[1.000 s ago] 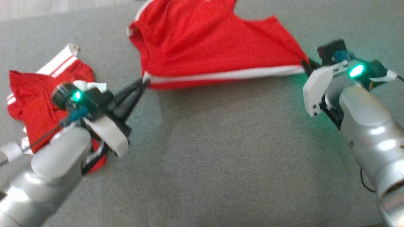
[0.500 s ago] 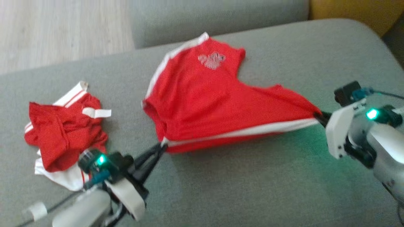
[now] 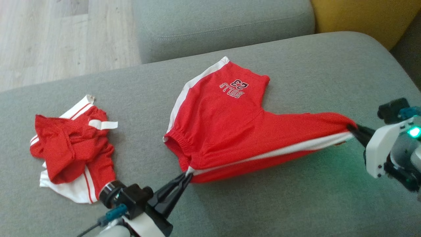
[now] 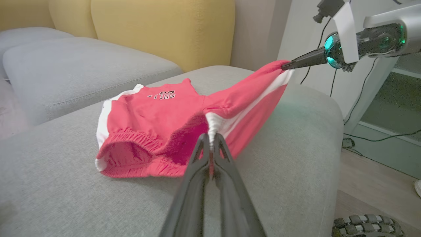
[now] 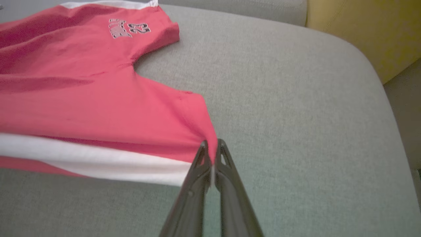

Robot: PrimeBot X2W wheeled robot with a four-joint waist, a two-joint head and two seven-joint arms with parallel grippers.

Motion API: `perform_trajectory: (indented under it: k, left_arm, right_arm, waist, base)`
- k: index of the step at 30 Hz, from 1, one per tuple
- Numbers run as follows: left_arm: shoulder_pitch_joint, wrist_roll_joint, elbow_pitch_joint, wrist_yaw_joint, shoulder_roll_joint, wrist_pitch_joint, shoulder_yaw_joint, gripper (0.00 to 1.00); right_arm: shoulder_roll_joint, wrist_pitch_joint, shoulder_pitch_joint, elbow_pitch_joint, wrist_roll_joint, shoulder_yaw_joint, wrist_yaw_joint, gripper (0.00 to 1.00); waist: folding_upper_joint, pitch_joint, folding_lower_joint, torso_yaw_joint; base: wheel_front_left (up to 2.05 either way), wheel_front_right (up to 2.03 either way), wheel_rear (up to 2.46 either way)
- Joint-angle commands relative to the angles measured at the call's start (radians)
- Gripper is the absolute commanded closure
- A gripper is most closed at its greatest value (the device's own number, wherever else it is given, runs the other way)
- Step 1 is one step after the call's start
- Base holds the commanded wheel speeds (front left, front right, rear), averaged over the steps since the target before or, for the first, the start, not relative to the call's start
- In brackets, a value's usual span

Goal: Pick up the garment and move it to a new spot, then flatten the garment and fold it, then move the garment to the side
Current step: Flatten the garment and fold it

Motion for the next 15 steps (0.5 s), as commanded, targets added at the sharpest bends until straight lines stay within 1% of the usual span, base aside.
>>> perform_trajectory:
  k: [1, 4, 8, 12, 15]
  left_arm:
    - [-0.056, -0.008, -0.020, 0.013, 0.031, -0.007, 0.056, 1.00]
    - [-0.088, -0.012, -0.022, 0.019, 0.022, -0.005, 0.075, 1.00]
    - [-0.150, -0.012, -0.006, 0.014, 0.008, 0.001, 0.099, 1.00]
    - [-0.221, -0.013, 0.030, -0.005, -0.020, 0.006, 0.116, 1.00]
    - [-0.275, -0.011, 0.073, -0.028, -0.046, 0.013, 0.119, 1.00]
  right_arm:
    - [-0.032, -0.020, -0.032, -0.015, -0.014, -0.025, -0.001, 1.00]
    - [-0.008, -0.047, -0.062, -0.013, -0.040, -0.074, -0.001, 1.00]
    - [0.024, -0.063, -0.132, 0.002, -0.097, -0.131, -0.001, 1.00]
    - [0.054, -0.055, -0.218, 0.027, -0.155, -0.166, -0.001, 1.00]
    - [0.080, -0.037, -0.285, 0.055, -0.182, -0.186, -0.001, 1.00]
  waist:
    - [-0.0001, 0.009, 0.0000, 0.011]
    - [-0.0001, 0.036, 0.0000, 0.033]
    - [-0.0001, 0.097, 0.0000, 0.077]
    - [-0.0001, 0.162, 0.0000, 0.131]
    - [-0.0001, 0.209, 0.0000, 0.174]
  base:
    - [0.00, 0.00, 0.00]
    - [0.00, 0.00, 0.00]
    - [0.00, 0.00, 0.00]
    - [0.00, 0.00, 0.00]
    - [0.00, 0.00, 0.00]
